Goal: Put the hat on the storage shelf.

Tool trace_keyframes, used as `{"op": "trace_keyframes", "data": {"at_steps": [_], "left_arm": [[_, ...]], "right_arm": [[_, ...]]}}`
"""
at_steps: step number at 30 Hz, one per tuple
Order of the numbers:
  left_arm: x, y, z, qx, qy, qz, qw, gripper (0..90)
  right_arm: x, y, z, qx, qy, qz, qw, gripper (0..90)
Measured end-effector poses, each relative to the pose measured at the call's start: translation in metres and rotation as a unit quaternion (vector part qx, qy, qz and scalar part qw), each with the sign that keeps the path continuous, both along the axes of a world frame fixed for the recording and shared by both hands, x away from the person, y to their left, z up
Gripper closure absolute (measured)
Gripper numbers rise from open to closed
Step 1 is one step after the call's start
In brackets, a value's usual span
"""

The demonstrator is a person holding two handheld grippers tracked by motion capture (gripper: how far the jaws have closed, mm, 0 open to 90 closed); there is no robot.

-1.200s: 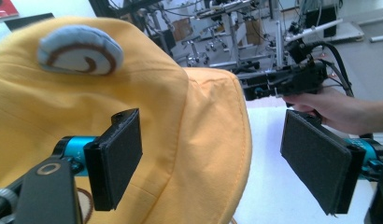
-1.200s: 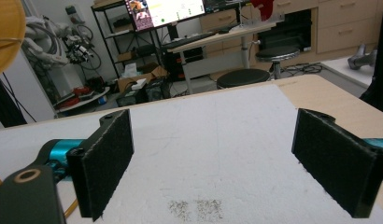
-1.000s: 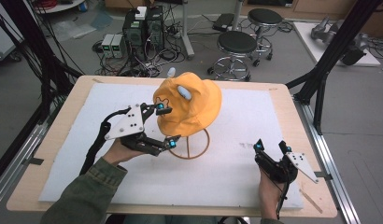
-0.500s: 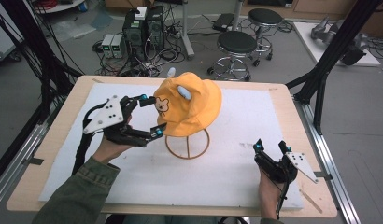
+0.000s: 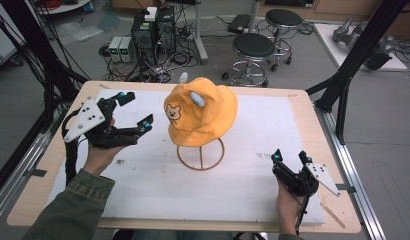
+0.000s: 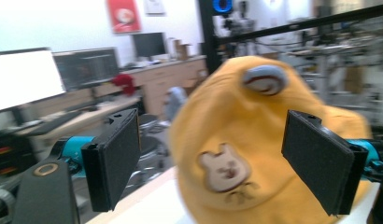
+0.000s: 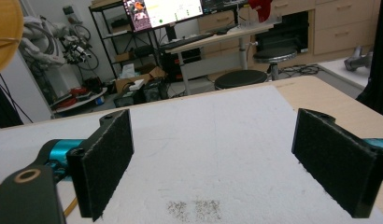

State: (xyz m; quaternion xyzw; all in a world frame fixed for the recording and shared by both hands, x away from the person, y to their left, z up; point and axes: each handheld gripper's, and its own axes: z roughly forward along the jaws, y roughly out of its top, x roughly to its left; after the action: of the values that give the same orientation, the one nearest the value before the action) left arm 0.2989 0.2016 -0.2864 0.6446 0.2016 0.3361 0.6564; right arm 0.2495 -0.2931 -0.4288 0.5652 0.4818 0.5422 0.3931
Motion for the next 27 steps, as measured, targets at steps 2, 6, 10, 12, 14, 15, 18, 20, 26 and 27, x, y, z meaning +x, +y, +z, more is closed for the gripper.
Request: {"op": "trace_keyframes", "data": {"at_steps": [2, 6, 10, 12, 14, 15, 18, 20, 26, 27], "left_arm": [[0.0, 0.006, -0.001, -0.007, 0.0, 0.021, 0.9997, 20.0], [-0.001, 0.021, -0.004, -0.034, 0.001, 0.071, 0.9969, 20.1], [-0.002, 0.032, -0.007, -0.053, 0.0, 0.106, 0.993, 20.1], [-0.004, 0.041, -0.009, -0.069, 0.0, 0.133, 0.9887, 20.1], [-0.004, 0.044, -0.009, -0.072, -0.001, 0.141, 0.9873, 20.1], [-0.006, 0.05, -0.01, -0.079, -0.003, 0.158, 0.9843, 20.1], [-0.007, 0.056, -0.011, -0.083, -0.004, 0.174, 0.9813, 20.2], [-0.009, 0.062, -0.012, -0.085, -0.005, 0.189, 0.9783, 20.2], [-0.015, 0.075, -0.018, -0.09, -0.007, 0.212, 0.9732, 19.7], [-0.016, 0.077, -0.02, -0.09, -0.008, 0.214, 0.9726, 19.7]], "right_arm": [[0.0, 0.0, 0.0, 0.001, 0.001, -0.001, 1.0, 11.6], [0.0, 0.0, 0.0, -0.003, 0.001, 0.001, 1.0, 11.7], [0.0, 0.001, 0.0, -0.002, -0.001, -0.003, 1.0, 11.6], [0.0, 0.0, 0.0, -0.005, -0.003, -0.003, 1.0, 11.6], [0.0, 0.0, 0.0, -0.005, -0.003, -0.004, 1.0, 11.6], [-0.001, 0.001, 0.0, -0.006, -0.004, -0.005, 1.0, 11.6], [-0.001, 0.001, 0.001, -0.009, -0.008, -0.006, 0.9999, 11.6], [-0.002, 0.001, 0.001, -0.01, -0.009, -0.005, 0.9999, 11.6], [-0.002, 0.002, 0.001, -0.013, -0.01, -0.004, 0.9999, 11.6], [-0.002, 0.002, 0.001, -0.013, -0.01, -0.004, 0.9999, 11.6]]}}
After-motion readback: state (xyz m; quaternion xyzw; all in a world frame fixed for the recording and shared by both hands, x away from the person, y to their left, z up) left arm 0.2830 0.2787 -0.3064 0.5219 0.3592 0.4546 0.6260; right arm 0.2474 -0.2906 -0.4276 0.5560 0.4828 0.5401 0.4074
